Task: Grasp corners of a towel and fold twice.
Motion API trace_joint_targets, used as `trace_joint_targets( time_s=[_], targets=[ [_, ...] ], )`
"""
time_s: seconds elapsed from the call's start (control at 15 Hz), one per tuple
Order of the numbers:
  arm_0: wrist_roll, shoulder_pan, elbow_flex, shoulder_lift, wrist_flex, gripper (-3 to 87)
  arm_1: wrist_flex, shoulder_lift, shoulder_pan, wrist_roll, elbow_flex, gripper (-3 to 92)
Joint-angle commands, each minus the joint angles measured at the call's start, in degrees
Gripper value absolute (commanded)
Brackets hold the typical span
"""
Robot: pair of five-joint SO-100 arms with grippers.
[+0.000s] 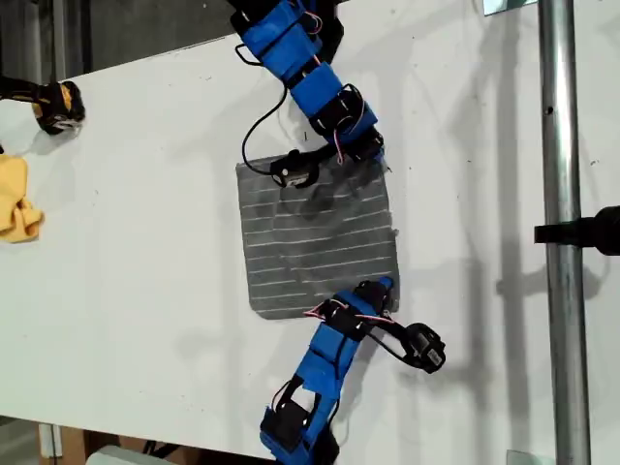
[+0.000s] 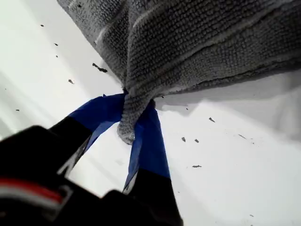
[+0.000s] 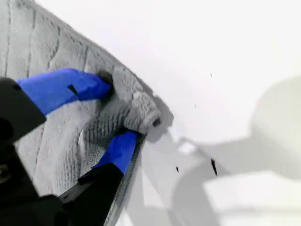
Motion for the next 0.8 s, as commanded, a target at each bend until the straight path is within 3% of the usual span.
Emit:
trace_joint_targets(
  time_s=[0.0, 0.4, 0.73],
  targets=[
    [-1.85, -0.09, 0.09, 2.81, 5.01, -1.3, 0.35, 3.25, -0.26, 0.35, -0.35, -0.2],
    [-0.35, 5.8, -0.26, 17.23, 11.51, -1.3, 2.72, 8.26, -0.88, 0.44, -2.55, -0.2],
    [0.53, 9.58, -2.55, 20.74, 8.7, -1.3, 14.41, 0.62, -5.45, 0.09, -18.98, -0.2]
  ],
)
